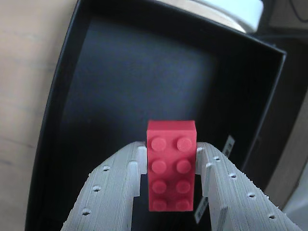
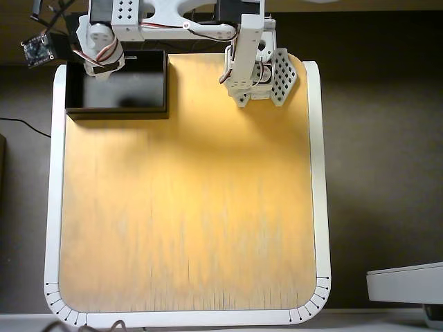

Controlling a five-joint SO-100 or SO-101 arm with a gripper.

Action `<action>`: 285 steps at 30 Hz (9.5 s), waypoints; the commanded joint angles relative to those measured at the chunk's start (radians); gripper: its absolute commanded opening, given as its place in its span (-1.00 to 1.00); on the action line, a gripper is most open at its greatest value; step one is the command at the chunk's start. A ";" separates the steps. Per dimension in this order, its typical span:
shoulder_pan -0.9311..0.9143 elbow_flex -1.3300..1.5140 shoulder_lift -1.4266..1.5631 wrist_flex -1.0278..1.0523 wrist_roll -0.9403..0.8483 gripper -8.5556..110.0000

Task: Grasp a lego block and put it in the bin.

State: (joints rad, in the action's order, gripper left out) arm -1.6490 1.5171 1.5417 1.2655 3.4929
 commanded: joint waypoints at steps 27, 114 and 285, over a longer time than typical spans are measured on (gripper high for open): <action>-0.008 -0.144 0.081 -0.089 0.078 -0.48; 1.684 1.657 1.756 -0.253 -0.275 -0.85; 1.686 1.657 1.756 0.064 -0.416 -0.85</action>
State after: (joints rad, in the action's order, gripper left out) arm 0.0322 3.0189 3.2045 1.3238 3.0910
